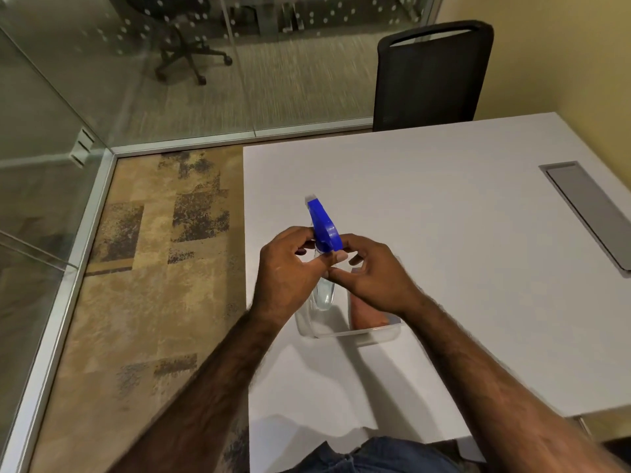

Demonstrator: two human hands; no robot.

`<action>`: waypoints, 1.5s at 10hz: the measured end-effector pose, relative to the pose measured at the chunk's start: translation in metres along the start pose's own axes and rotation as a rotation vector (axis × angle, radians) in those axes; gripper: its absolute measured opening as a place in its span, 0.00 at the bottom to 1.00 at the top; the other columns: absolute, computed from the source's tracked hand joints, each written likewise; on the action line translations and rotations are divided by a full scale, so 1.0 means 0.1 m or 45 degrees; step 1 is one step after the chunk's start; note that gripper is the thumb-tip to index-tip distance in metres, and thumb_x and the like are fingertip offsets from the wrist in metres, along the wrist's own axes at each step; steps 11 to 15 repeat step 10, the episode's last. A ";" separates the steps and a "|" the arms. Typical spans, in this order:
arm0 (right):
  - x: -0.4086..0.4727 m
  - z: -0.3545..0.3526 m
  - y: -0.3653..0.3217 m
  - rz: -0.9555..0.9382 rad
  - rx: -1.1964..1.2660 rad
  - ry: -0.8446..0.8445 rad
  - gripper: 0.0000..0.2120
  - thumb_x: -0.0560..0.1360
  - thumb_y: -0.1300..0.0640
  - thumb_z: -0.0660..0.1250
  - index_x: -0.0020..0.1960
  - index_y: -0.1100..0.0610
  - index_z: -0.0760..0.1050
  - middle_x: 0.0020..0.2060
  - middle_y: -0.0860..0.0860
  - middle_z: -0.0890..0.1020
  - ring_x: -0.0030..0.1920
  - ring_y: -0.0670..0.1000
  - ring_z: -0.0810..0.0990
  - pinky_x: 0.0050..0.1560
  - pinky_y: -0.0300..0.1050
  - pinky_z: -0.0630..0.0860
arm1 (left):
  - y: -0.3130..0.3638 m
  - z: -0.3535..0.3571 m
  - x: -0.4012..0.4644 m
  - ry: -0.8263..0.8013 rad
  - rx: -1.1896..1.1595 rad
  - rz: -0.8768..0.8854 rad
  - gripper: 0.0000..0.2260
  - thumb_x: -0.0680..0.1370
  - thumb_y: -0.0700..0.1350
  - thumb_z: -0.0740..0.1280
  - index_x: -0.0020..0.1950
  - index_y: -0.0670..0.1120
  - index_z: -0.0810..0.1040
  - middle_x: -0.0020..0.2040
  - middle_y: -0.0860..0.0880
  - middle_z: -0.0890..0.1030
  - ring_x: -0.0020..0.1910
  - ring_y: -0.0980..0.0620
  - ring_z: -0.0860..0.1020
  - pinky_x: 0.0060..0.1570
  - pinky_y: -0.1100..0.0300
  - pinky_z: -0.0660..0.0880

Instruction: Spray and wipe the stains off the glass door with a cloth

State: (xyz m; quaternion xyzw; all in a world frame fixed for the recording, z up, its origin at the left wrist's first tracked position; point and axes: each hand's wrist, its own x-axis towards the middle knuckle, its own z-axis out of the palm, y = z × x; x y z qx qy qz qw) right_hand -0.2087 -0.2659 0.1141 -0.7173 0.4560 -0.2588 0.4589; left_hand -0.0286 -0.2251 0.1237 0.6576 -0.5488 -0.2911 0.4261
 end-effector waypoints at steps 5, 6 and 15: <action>-0.02 0.27 0.77 0.078 -0.099 -0.078 0.21 0.81 0.50 0.77 0.73 0.48 0.80 0.64 0.43 0.85 0.56 0.37 0.80 0.56 0.40 0.74 | -0.57 0.50 -0.21 0.027 0.062 -0.159 0.19 0.75 0.46 0.83 0.65 0.45 0.85 0.55 0.57 0.82 0.52 0.60 0.81 0.51 0.79 0.74; -0.05 0.27 0.80 0.072 -0.100 -0.066 0.24 0.80 0.49 0.77 0.75 0.47 0.78 0.67 0.42 0.84 0.61 0.38 0.80 0.61 0.44 0.77 | -0.57 0.52 -0.23 0.025 0.037 -0.166 0.21 0.75 0.47 0.83 0.66 0.45 0.85 0.56 0.57 0.82 0.53 0.67 0.80 0.52 0.82 0.71; -0.49 0.28 0.86 0.122 -0.134 0.166 0.44 0.71 0.35 0.82 0.81 0.42 0.66 0.74 0.36 0.72 0.72 0.30 0.68 0.70 0.30 0.69 | -0.55 0.33 -0.67 0.116 0.364 0.119 0.30 0.77 0.51 0.77 0.74 0.35 0.79 0.71 0.37 0.82 0.69 0.36 0.82 0.69 0.50 0.75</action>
